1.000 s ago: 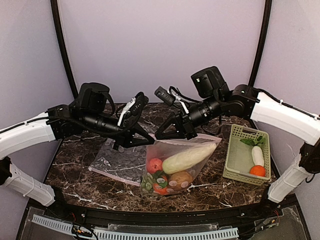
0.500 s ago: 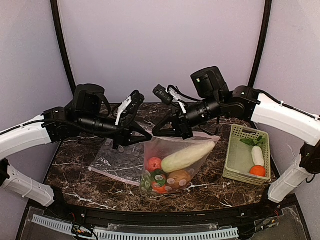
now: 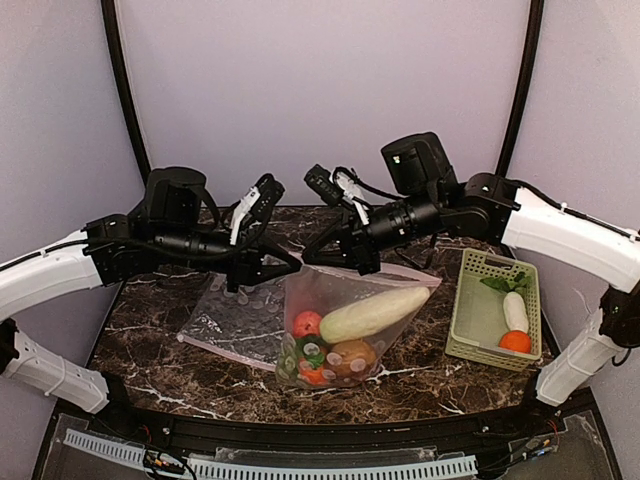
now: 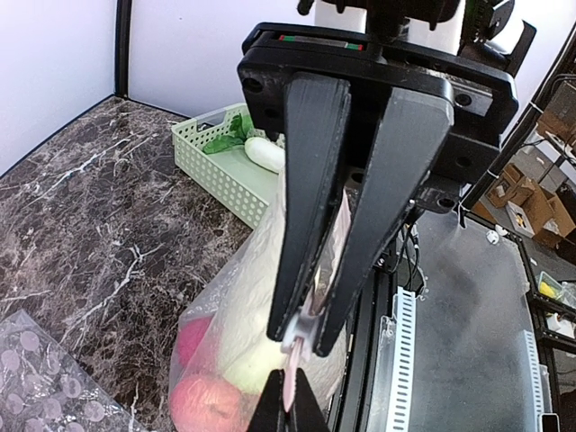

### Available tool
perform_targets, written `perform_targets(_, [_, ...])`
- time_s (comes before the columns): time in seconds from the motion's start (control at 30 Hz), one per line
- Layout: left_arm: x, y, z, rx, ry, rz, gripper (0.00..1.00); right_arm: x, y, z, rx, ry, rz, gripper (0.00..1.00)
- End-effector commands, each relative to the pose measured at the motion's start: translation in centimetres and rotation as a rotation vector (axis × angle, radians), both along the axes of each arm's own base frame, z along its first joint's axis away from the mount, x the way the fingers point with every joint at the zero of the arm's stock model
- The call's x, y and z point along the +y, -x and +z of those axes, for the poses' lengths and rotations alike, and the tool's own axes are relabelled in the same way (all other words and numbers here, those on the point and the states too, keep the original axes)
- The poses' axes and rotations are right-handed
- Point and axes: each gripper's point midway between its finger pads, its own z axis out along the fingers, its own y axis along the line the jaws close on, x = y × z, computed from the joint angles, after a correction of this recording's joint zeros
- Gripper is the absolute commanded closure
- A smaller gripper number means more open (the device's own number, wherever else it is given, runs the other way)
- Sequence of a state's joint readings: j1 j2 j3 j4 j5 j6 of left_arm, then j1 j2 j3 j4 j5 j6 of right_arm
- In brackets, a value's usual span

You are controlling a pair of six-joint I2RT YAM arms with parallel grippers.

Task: Place the food in the zip-top bag and seal the zipper
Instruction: Zip the zipper on the zipper food storage bag.

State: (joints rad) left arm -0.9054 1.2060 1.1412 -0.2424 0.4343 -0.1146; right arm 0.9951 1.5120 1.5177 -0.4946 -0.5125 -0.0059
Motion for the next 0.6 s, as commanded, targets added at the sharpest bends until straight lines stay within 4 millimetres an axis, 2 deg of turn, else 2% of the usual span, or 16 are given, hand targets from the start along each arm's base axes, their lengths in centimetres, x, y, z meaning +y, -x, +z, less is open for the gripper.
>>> perform_targets(0.0, [2.1, -2.0, 0.9, 0.004, 0.017, 0.127, 0.99, -2.1, -0.7, -2.3, 0.042, 0.093, -0.074, 1.0])
perform_targets(0.3, [3.3, -3.0, 0.6, 0.021, 0.017, 0.207, 0.99, -3.4, -1.2, -2.7, 0.069, 0.085, -0.124, 1.0])
perform_targets(0.57, [3.8, -3.5, 1.4, 0.009, 0.034, 0.23, 0.99, -4.4, -1.6, -2.1, 0.059, 0.072, -0.162, 1.0])
